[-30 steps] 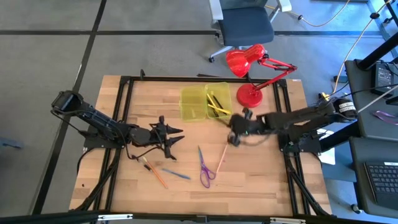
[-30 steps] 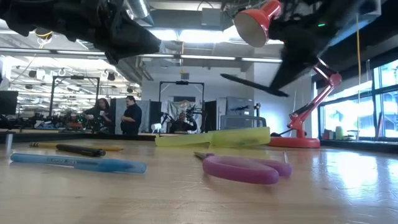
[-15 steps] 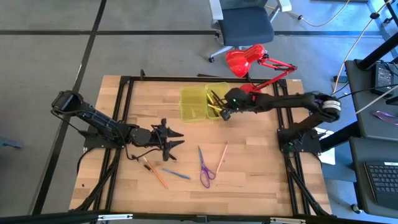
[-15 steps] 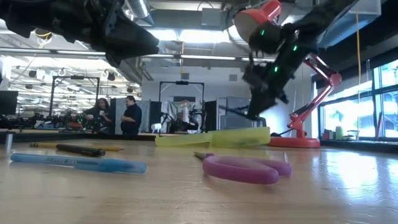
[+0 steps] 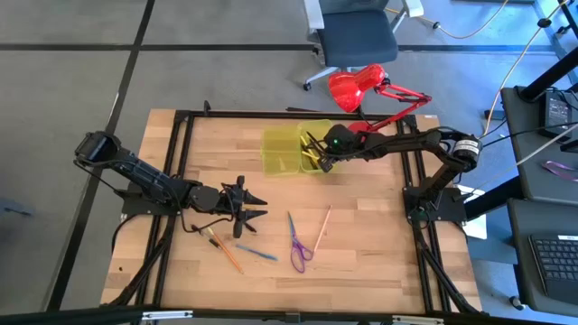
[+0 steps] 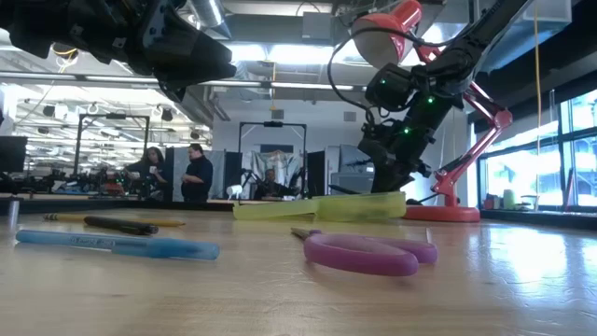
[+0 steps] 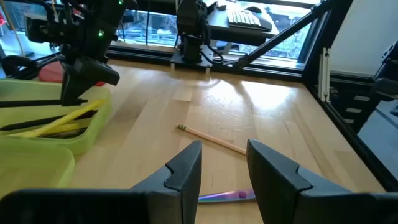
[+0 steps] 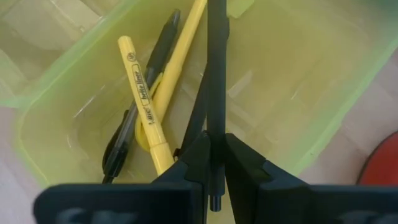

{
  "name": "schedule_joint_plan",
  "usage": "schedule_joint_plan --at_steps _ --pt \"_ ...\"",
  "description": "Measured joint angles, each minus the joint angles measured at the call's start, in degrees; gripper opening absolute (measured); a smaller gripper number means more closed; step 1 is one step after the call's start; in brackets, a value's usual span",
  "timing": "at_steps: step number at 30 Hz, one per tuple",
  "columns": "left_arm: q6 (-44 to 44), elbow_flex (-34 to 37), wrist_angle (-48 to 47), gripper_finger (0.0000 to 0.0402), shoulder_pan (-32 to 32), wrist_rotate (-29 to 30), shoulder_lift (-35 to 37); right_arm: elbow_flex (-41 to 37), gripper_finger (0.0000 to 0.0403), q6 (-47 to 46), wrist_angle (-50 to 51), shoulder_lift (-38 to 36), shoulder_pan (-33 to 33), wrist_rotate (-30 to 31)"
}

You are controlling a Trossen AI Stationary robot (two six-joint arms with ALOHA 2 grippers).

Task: Pick & place school supplies into a supply box
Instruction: Put the black pen into the yellow supply box, then put the yellow pencil into the yellow supply box

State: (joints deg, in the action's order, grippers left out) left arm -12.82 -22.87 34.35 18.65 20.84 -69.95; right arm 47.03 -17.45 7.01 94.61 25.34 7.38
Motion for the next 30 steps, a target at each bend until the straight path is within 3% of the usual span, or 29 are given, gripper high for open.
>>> schedule_joint_plan --at_steps 7,15,20,27,30 --pt "0.0 0.0 0.0 0.0120 0.0 0.0 0.0 0.0 0.0051 1.2 0.1 0.0 0.0 0.0" --pt "0.0 0.0 0.0 0.0120 0.0 0.0 0.0 0.8 0.0119 2.2 0.3 -0.6 0.0 0.0" --pt "0.0 0.0 0.0 0.0120 0.0 0.0 0.0 4.3 0.0136 4.7 2.2 -3.1 -0.1 0.0" --pt "0.0 0.0 -0.3 0.0120 0.0 -0.2 0.0 4.4 0.0138 9.2 3.3 -7.0 -5.5 -10.3" --pt "0.1 0.0 -2.1 0.0120 0.1 0.1 0.0 1.6 0.0138 10.3 3.4 -8.8 -9.9 -11.6"
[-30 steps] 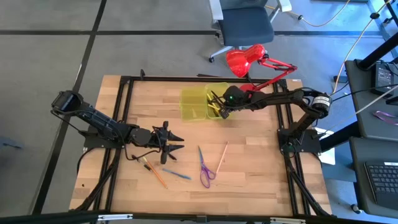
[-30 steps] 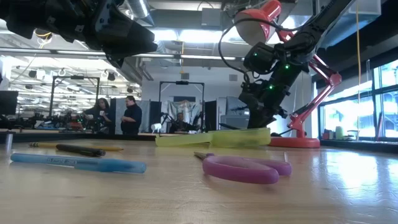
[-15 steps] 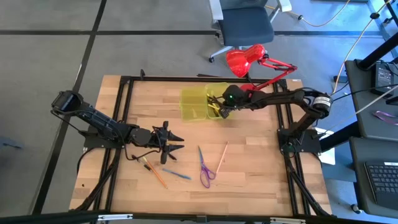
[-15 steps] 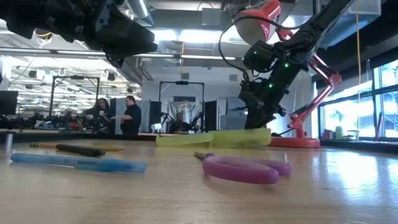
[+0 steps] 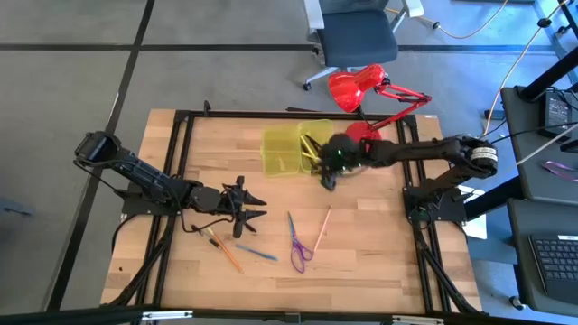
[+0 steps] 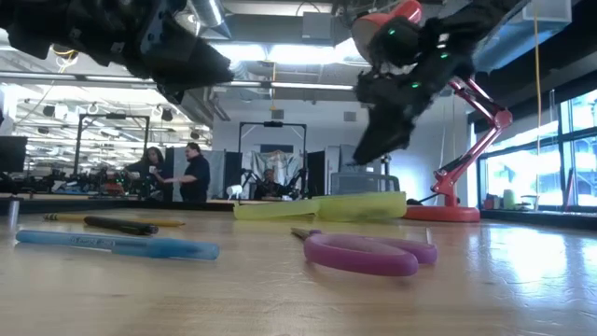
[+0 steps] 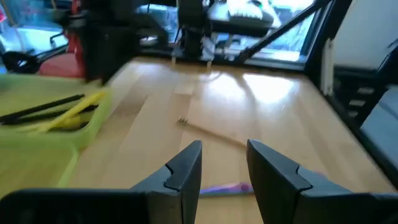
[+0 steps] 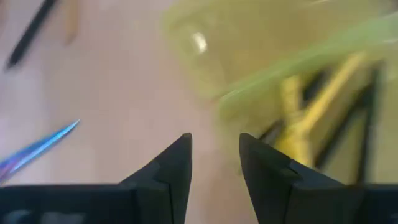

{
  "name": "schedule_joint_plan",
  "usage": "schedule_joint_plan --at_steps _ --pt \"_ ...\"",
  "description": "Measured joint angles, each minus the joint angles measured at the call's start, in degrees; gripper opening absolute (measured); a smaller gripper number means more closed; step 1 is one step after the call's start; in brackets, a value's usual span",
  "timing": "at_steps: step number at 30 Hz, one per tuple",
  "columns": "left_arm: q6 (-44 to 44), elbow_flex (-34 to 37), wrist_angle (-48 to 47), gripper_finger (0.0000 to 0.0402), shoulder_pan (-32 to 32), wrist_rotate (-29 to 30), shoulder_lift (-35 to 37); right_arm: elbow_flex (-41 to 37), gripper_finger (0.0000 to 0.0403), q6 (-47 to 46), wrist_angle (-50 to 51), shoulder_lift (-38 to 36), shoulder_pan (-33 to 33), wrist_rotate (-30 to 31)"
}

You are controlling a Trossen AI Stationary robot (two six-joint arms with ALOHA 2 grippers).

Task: Pick & place school supplies into a supply box
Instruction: Put the yellow pencil into the yellow supply box

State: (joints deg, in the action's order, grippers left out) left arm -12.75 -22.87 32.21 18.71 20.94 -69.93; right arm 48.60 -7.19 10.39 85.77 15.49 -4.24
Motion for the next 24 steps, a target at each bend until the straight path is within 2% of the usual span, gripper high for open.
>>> schedule_joint_plan --at_steps 4,9,16,19,24 --pt "-1.8 -1.6 -11.7 0.0120 -0.1 0.4 0.9 -4.6 0.0138 -1.5 -1.5 -3.1 -4.9 -0.1" --pt "-9.0 -7.7 -37.3 0.0120 -1.9 2.4 1.1 -7.2 0.0138 -3.5 -3.3 -5.6 -8.7 0.0" --pt "-23.0 -14.8 -71.0 0.0120 -3.2 -3.3 1.1 -7.7 0.0138 -3.7 -3.3 -6.0 -10.1 0.0" --pt "-24.7 -15.0 -78.7 0.0117 -3.0 -5.7 1.1 -7.7 0.0138 -3.6 -3.3 -6.0 -10.1 0.1" --pt "-25.6 -15.0 -82.9 0.0114 -3.0 -5.0 1.4 -7.7 0.0138 -3.1 -3.4 -6.0 -10.1 0.1"
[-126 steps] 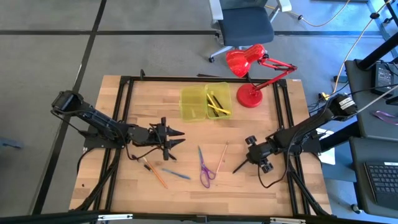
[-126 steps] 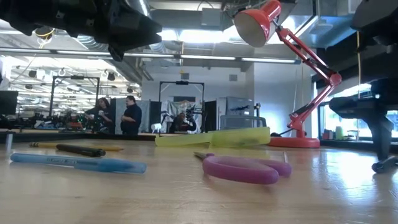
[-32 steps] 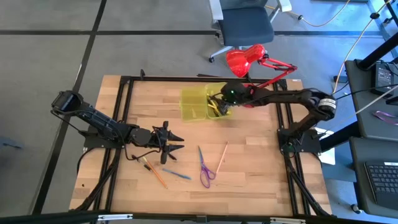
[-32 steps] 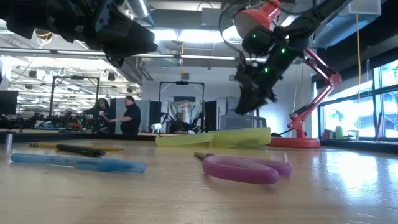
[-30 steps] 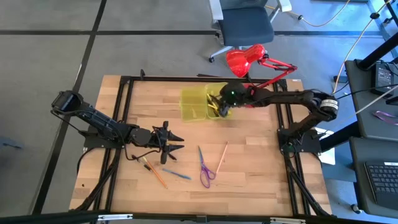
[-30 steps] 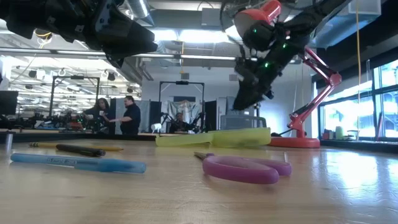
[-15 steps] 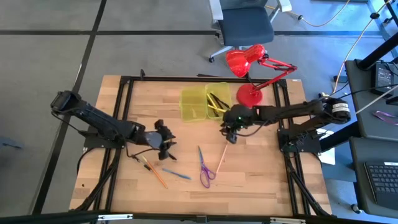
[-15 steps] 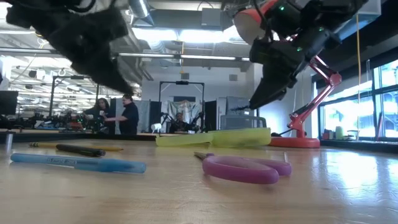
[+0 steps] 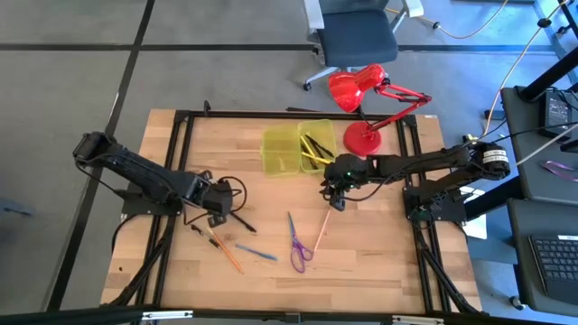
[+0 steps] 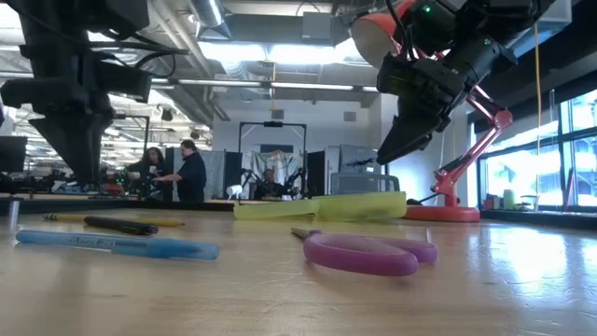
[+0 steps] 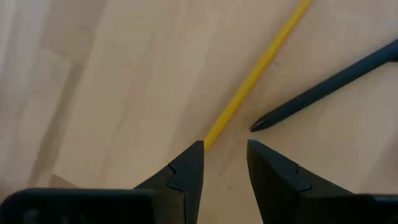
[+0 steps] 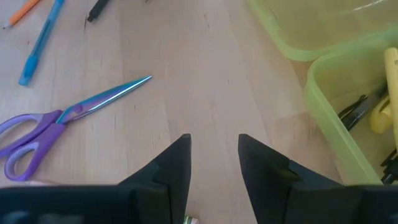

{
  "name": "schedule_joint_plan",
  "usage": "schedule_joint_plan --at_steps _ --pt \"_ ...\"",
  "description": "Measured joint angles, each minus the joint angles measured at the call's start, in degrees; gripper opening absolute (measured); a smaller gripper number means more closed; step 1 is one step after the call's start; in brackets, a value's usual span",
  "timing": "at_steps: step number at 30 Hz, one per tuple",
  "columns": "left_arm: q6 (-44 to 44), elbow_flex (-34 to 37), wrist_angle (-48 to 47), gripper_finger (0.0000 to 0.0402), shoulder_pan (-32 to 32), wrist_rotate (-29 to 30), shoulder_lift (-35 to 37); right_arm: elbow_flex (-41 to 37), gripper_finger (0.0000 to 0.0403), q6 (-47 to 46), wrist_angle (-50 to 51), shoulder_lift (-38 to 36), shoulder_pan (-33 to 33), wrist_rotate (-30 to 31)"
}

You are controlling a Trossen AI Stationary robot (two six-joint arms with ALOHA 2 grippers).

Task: Pick & place school supplies into a supply box
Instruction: Put the yellow pencil into the yellow supply box

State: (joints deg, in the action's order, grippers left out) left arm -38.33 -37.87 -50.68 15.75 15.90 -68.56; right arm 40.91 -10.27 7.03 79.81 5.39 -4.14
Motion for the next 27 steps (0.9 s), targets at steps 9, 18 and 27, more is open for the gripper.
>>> schedule_joint_plan --at_steps 9,18,27 --pt "1.4 3.2 0.2 0.0104 0.0 -1.6 2.7 0.0 0.0138 0.0 0.2 0.0 0.0 0.0" --pt "1.6 5.5 2.7 0.0105 0.0 -5.3 2.8 0.0 0.0138 -0.1 0.0 0.0 0.0 0.0" --pt "2.3 5.5 4.0 0.0111 0.0 -5.5 2.8 0.0 0.0138 0.1 0.0 0.0 0.0 0.0"
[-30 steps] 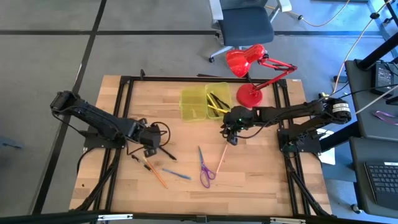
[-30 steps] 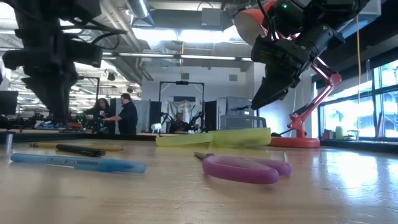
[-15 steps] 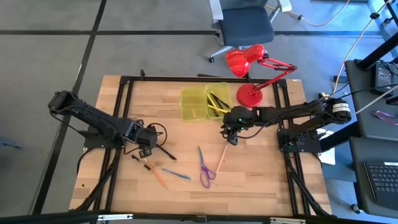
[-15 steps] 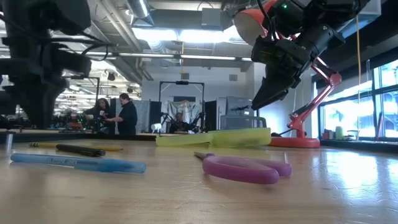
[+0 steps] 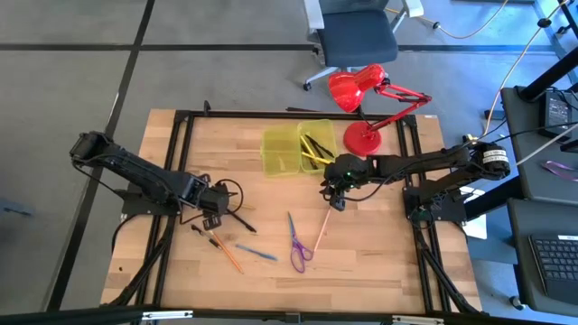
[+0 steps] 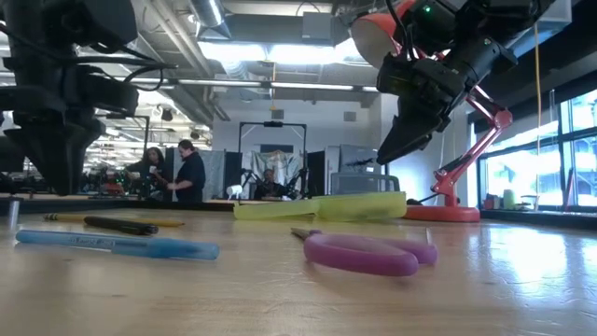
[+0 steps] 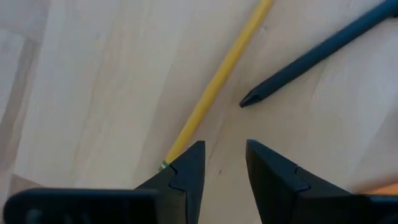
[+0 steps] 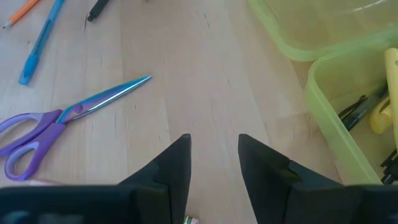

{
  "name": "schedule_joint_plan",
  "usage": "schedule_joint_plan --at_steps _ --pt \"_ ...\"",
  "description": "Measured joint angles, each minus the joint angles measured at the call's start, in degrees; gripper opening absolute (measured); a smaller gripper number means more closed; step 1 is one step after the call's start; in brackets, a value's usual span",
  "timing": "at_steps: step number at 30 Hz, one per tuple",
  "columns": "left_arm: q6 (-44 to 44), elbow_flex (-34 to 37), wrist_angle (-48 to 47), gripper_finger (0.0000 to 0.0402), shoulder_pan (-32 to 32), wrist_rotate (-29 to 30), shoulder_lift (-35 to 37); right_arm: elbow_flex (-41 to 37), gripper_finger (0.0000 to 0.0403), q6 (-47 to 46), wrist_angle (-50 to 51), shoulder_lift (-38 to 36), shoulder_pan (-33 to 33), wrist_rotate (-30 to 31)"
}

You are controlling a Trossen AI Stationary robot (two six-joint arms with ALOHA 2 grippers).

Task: Pick & place school supplies into a supply box
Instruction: Put the yellow pencil into the yellow supply box

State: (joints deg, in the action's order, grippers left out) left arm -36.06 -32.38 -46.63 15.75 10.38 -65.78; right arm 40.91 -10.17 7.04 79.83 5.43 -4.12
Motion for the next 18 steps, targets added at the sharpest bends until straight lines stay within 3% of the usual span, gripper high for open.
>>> schedule_joint_plan --at_steps 4,10,18 --pt "1.3 0.0 0.0 0.0135 0.0 -0.8 0.0 0.0 0.0138 0.3 0.0 0.0 0.0 0.0" --pt "0.6 0.0 0.1 0.0171 0.0 3.4 0.0 0.0 0.0138 1.7 0.0 0.0 0.0 0.0" --pt "1.6 1.1 0.4 0.0168 -0.6 6.7 -0.4 0.0 0.0138 2.8 0.2 0.0 0.0 0.0"
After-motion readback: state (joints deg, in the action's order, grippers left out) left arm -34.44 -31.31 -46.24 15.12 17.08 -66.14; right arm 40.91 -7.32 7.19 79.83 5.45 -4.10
